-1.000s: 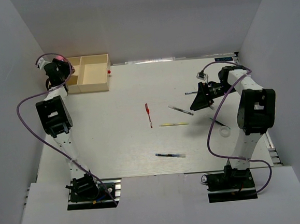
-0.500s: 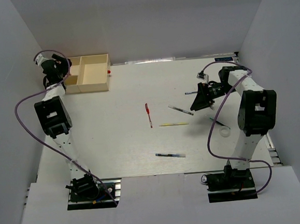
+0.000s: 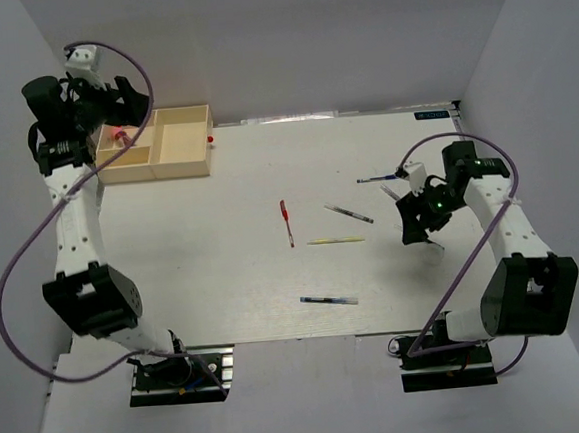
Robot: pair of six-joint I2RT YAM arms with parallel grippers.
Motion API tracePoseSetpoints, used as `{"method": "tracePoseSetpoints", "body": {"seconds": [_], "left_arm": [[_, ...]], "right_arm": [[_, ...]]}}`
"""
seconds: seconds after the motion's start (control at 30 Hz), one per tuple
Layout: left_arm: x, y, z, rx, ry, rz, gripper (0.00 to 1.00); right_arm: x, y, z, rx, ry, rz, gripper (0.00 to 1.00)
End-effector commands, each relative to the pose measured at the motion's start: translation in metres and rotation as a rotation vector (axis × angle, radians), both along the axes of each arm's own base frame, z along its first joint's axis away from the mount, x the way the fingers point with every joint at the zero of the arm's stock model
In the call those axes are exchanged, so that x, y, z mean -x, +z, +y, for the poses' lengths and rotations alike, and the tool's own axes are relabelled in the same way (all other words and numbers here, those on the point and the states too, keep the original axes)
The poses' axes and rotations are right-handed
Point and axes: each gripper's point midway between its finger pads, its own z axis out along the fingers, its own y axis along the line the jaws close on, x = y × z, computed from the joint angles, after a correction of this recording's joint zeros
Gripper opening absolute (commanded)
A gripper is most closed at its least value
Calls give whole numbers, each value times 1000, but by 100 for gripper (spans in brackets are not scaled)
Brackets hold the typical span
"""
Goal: Sort the stationery into containers
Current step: Place the stationery in the storage box, then pick up the stationery from the center of the board.
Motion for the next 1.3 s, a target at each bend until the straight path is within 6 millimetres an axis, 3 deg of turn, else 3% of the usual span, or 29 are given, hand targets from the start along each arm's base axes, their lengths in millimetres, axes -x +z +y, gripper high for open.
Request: {"method": "tracePoseSetpoints", "body": {"seconds": [0.0,0.07,0.13,0.17,0.23,0.27,0.4,0.6,0.9,1.17,1.27], "left_arm": [[58,-58,-22,-167,-139,160,91],[80,-83,-28,-195,-184,218,93],[105,-90,-39,-290,-271,200,91],[115,-105,-42,-301,-298,224,89],[127,-109,-48,-358,-330,195,86],[132,-120,-52,-358,-346,215,84],[141,-139,-55,-352,-377,258,75],[147,-151,-55,-370,-370,235,73],[147,-166,-60,-328,-383,275,73],[140,-166,-65,-201,-378,388,75],[137,-168,-67,-146,-386,452,79]], "right_arm": [[10,-16,-45,234,-78,-30,70],[16,-21,-53,264,-95,-14,65],[23,-30,-61,306,-99,14,60],[24,-33,-65,320,-94,16,59],[27,-46,-68,324,-81,34,59],[26,-52,-68,330,-78,33,59],[20,-75,-72,351,-62,50,57],[20,-97,-72,354,-38,74,47],[15,-113,-76,374,-24,67,42],[30,-131,-78,390,30,87,38],[31,-132,-77,389,41,78,26]]}}
